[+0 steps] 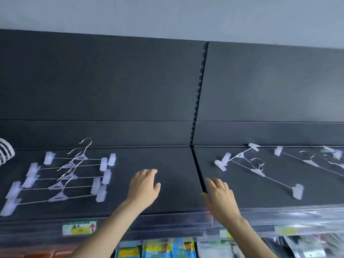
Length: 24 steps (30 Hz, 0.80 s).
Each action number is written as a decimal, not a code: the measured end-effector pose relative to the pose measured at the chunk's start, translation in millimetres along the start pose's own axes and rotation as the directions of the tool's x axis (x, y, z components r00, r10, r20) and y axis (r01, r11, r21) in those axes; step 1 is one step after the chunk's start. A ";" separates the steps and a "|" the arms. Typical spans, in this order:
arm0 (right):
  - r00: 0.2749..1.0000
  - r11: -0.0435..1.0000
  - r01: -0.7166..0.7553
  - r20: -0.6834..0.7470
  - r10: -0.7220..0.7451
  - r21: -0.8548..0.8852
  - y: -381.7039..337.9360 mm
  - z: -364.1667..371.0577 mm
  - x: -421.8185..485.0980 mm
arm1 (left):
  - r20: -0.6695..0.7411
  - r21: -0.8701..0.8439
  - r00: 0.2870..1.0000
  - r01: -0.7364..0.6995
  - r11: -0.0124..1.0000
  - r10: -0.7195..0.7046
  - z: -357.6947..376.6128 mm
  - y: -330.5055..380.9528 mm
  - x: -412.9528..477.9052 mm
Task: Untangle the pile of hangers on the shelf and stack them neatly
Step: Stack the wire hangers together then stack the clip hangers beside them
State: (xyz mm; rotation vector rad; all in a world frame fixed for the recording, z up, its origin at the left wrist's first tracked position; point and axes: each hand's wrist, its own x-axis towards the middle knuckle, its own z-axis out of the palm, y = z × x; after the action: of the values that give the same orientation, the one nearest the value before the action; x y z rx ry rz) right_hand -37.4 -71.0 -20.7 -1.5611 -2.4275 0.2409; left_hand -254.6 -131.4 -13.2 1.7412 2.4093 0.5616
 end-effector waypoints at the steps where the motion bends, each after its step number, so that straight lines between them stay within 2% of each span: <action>1: 1.000 1.000 -0.005 0.003 0.005 -0.012 17.6 -7.3 -2.0 | 0.010 -0.006 1.000 -0.003 1.000 0.003 6.9 18.2 0.6; 11: 0.989 0.989 -0.149 -0.007 0.149 -0.007 145.3 -54.6 -10.1 | 0.100 -0.036 0.990 -0.093 0.995 0.096 57.5 145.1 26.3; 18: 0.975 0.975 -0.221 -0.008 0.221 0.000 198.7 -57.2 10.2 | 0.114 -0.067 0.978 -0.169 0.983 0.176 87.6 195.1 68.7; 24: 0.949 0.952 -0.301 0.080 0.305 -0.057 224.0 -54.1 54.7 | 0.102 -0.095 0.967 -0.223 0.970 0.233 115.3 220.5 123.9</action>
State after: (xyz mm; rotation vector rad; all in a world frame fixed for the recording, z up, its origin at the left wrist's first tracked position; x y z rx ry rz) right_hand 151.4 71.9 -22.7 -1.9820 -2.2591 0.3191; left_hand -63.8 70.5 -25.2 1.9716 2.0955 0.5622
